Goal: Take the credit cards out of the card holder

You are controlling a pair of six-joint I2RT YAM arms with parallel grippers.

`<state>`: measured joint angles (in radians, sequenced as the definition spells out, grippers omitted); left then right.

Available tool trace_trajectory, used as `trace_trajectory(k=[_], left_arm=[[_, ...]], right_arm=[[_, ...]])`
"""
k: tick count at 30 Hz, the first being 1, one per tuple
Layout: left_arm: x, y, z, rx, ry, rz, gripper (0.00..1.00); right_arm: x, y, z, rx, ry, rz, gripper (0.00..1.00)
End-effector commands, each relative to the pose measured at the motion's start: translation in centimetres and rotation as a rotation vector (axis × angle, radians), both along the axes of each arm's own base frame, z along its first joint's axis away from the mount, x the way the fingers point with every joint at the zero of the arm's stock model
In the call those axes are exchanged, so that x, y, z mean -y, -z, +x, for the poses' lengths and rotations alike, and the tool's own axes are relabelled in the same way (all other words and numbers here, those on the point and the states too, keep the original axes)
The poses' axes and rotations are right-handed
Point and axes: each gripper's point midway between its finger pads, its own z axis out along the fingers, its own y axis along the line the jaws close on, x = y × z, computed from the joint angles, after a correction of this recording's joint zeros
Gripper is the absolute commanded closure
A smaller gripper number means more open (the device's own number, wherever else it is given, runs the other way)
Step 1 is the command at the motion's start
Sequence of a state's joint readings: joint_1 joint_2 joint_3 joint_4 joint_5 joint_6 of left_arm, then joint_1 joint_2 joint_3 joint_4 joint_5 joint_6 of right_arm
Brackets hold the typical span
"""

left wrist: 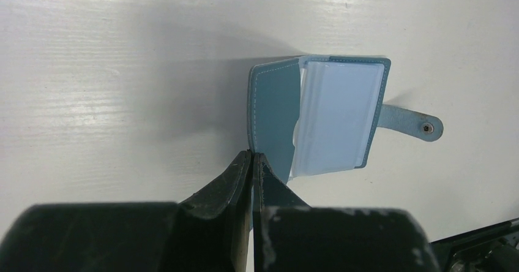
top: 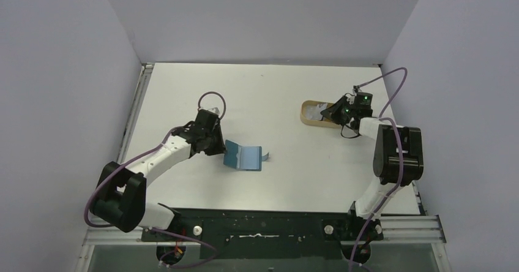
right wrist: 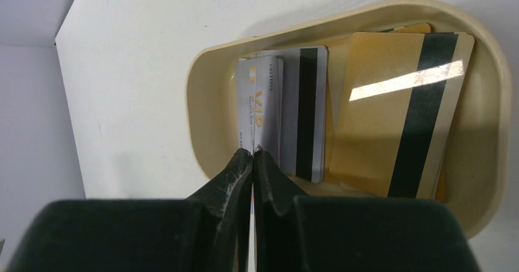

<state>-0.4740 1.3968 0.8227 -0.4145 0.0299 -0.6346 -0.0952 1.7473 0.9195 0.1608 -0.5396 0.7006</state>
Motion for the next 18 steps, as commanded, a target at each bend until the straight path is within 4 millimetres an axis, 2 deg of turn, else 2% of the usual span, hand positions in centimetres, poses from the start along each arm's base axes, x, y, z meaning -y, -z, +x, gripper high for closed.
trace_trajectory(k=[1, 7, 11, 16, 18], left_arm=[[0.1, -2.6, 1.0, 0.069, 0.006, -0.015, 1.00], [0.5, -3.9, 1.4, 0.090, 0.022, -0.021, 1.00], [0.9, -3.9, 2.0, 0.093, 0.040, -0.008, 1.00], [1.4, -3.9, 2.7, 0.097, 0.058, 0.013, 1.00], [1.7, -3.9, 2.9, 0.091, 0.070, 0.021, 1.00]], right_arm=[[0.0, -1.7, 2.6, 0.083, -0.007, 0.034, 1.00], [-0.7, -1.0, 3.2, 0.068, -0.033, 0.054, 1.00], [-1.5, -0.7, 3.5, 0.045, -0.065, 0.068, 1.00], [-1.9, -1.0, 3.7, 0.032, -0.093, 0.038, 0.86], [-1.8, -1.2, 3.5, 0.023, -0.106, 0.002, 0.74]])
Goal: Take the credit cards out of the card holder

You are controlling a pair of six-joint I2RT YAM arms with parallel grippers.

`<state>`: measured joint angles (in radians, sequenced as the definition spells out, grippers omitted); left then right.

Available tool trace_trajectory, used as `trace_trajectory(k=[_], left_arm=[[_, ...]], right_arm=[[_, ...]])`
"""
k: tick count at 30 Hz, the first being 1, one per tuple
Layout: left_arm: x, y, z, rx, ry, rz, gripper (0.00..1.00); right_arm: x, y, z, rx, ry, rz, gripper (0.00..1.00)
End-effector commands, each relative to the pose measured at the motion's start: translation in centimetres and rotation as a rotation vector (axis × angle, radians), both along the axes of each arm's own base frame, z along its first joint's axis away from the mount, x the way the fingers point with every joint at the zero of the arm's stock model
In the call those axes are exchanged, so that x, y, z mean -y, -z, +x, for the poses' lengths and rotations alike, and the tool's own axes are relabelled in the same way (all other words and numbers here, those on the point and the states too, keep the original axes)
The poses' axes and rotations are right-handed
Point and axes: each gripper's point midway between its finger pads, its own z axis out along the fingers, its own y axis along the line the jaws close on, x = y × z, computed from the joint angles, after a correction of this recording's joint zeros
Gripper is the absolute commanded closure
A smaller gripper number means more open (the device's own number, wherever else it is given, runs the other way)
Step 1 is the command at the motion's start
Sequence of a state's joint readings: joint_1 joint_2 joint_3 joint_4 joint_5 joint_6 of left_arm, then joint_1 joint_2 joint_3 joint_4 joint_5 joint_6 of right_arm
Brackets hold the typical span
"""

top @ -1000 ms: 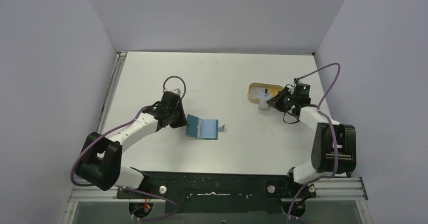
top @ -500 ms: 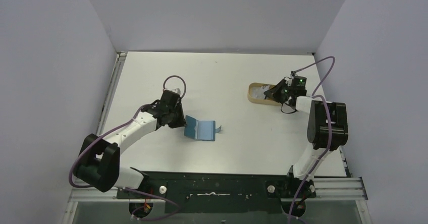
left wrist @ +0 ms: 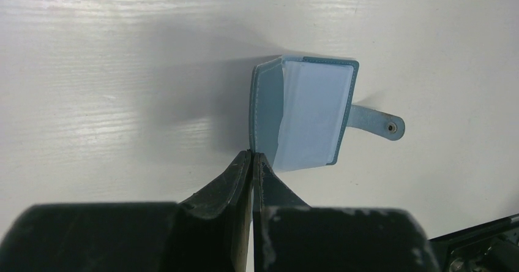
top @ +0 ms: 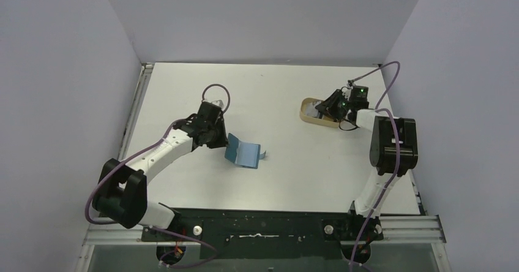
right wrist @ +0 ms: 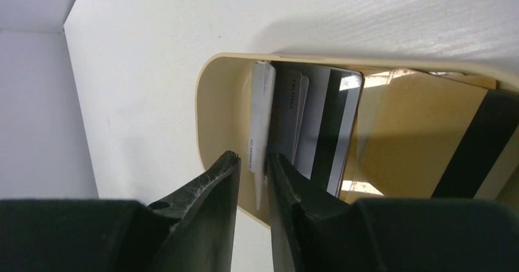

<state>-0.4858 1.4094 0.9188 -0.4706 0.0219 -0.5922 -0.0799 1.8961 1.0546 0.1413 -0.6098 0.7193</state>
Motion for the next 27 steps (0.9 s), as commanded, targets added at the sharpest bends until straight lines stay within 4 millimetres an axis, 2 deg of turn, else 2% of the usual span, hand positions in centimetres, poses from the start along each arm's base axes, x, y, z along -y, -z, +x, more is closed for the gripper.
trace_trajectory(k=[1, 5, 10, 13, 14, 18, 21, 24, 27], left_arm=[[1.0, -1.5, 1.8, 0.052, 0.033, 0.010, 1.00], [1.7, -1.8, 2.2, 0.056, 0.050, 0.011, 1.00], [2.6, -2.2, 2.2, 0.058, 0.077, 0.014, 1.00], [2.5, -2.2, 2.2, 0.065, 0.076, 0.035, 1.00], [2.6, -2.2, 2.0, 0.063, 0.078, 0.038, 1.00], [2.7, -2.8, 1.8, 0.070, 0.082, 0.044, 1.00], [2.6, -3.4, 1.7, 0.080, 0.079, 0.052, 1.00], [2.6, -3.8, 1.4, 0.084, 0.081, 0.055, 1.00], [2.9, -3.8, 1.2, 0.082, 0.084, 0.052, 1.00]], right_arm=[[-0.3, -2.7, 1.0, 0.063, -0.054, -0.074, 0.68], [-0.1, -4.1, 0.7, 0.059, -0.069, -0.140, 0.41], [-0.4, -6.9, 0.1, 0.085, -0.089, -0.203, 0.23], [-1.0, -8.2, -0.7, 0.096, -0.103, -0.225, 0.18], [-1.8, -8.8, -1.2, 0.108, -0.118, -0.246, 0.18], [-3.2, -12.0, -3.0, 0.208, -0.094, -0.343, 0.15], [-5.0, -13.8, -4.9, 0.274, -0.118, -0.348, 0.12], [-7.6, -13.1, -7.4, 0.260, -0.207, -0.340, 0.12], [-10.9, -10.6, -10.6, 0.195, -0.330, -0.365, 0.12]])
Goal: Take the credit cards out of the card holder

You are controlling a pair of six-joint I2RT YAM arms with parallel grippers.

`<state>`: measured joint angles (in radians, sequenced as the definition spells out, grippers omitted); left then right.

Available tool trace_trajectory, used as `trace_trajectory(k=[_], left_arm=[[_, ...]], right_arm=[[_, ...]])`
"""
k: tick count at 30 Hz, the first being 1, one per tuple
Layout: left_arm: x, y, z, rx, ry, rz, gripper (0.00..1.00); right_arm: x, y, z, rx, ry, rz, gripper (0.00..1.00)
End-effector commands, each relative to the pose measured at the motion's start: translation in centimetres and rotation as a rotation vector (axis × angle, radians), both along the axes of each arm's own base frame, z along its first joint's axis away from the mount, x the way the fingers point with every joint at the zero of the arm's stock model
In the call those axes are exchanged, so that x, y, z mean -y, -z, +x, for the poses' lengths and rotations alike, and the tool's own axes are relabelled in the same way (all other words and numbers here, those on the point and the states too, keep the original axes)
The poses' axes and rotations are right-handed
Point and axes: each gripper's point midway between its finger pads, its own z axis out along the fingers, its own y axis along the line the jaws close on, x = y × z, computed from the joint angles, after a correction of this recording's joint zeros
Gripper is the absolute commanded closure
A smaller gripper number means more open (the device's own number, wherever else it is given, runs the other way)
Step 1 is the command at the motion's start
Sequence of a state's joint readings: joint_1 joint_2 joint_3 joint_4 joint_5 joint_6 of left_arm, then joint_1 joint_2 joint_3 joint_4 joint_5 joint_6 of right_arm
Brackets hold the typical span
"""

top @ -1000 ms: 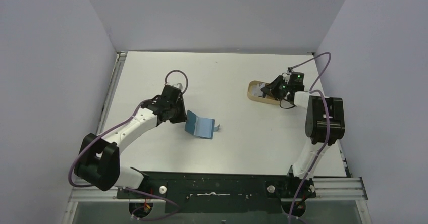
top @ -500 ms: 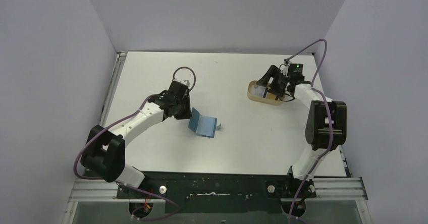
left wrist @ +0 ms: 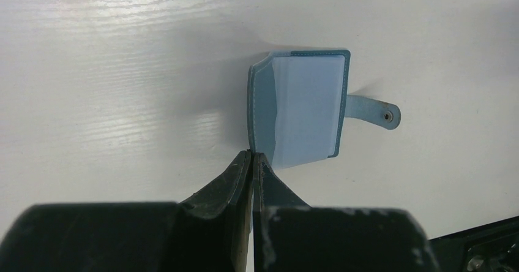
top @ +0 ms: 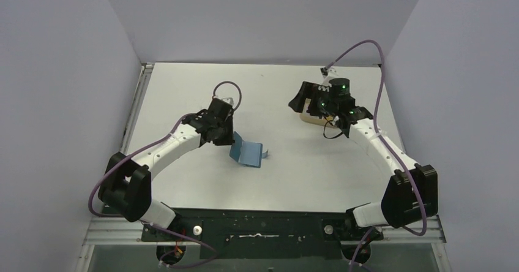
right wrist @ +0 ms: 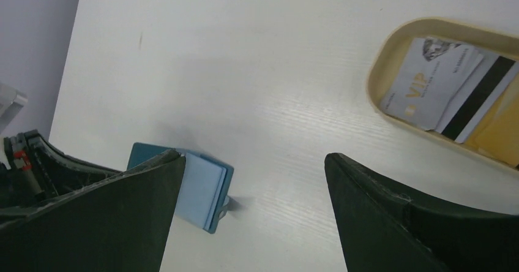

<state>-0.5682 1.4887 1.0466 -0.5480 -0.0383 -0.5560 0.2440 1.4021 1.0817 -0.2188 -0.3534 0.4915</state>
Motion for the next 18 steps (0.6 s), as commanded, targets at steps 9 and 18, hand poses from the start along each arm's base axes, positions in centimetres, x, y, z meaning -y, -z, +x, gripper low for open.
trace_trajectory(k=[9, 18], left_arm=[[1.9, -3.0, 0.3, 0.076, 0.024, -0.034, 1.00], [2.5, -2.7, -0.6, 0.072, 0.037, -0.021, 1.00]], right_arm=[[-9.6, 9.9, -9.5, -0.199, -0.242, -0.179, 0.11], [-11.8, 12.4, -11.0, -0.236, -0.277, -0.213, 0.18]])
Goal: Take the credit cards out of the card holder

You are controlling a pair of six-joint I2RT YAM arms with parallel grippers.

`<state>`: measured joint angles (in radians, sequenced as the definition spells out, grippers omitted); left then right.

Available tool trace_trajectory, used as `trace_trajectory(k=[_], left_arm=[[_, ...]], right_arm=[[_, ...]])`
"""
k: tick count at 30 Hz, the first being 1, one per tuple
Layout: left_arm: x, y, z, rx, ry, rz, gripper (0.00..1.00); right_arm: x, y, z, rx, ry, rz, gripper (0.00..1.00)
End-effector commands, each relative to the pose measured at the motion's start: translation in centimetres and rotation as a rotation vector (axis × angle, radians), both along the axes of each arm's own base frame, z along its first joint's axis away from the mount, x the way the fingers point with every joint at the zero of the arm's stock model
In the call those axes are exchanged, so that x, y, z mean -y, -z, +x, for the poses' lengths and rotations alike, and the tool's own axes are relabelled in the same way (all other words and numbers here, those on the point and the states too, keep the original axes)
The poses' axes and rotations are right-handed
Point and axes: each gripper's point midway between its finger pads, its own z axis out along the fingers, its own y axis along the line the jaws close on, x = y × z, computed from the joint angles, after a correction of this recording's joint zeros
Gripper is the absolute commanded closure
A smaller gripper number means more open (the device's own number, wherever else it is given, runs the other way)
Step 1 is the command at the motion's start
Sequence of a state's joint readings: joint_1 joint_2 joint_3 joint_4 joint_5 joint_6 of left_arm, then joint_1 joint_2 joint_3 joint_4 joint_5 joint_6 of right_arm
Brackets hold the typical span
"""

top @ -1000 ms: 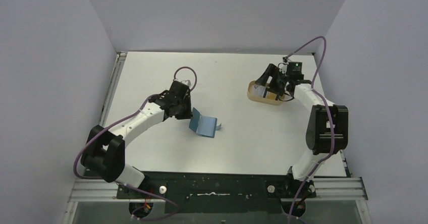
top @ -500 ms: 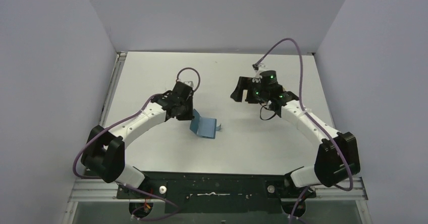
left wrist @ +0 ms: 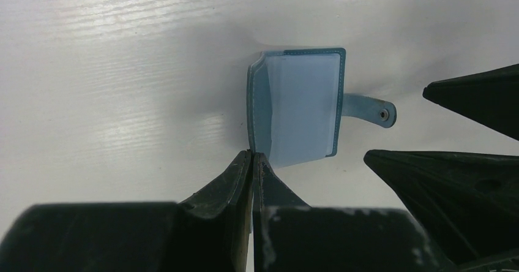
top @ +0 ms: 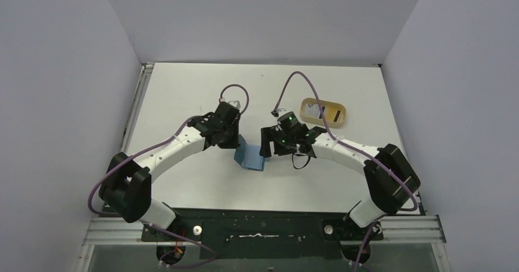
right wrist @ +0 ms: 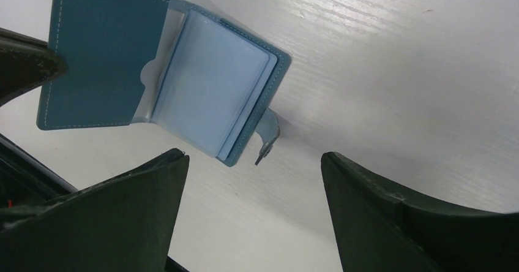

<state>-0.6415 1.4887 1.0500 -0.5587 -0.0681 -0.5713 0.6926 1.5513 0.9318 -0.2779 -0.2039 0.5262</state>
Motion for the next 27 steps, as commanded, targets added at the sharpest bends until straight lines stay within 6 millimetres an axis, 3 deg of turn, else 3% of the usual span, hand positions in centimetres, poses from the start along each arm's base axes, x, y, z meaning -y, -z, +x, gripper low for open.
trace_trajectory(k=[1, 11, 21, 27], left_arm=[[1.0, -2.7, 0.8, 0.067, -0.006, -0.040, 1.00], [1.3, -2.7, 0.5, 0.073, 0.000, -0.034, 0.93], [2.1, -2.1, 0.4, 0.058, -0.005, -0.055, 0.61], [-0.3, -3.0, 1.4, 0.080, -0.054, -0.045, 0.47]], right_arm=[[-1.1, -0.2, 1.1, 0.053, 0.023, 0.021, 0.20], [-1.4, 1.5, 0.4, 0.021, 0.020, 0.023, 0.53], [-0.9, 2.3, -0.1, 0.009, 0.024, 0.011, 0.93], [-0.8, 2.8, -0.5, -0.004, 0.026, 0.015, 1.00]])
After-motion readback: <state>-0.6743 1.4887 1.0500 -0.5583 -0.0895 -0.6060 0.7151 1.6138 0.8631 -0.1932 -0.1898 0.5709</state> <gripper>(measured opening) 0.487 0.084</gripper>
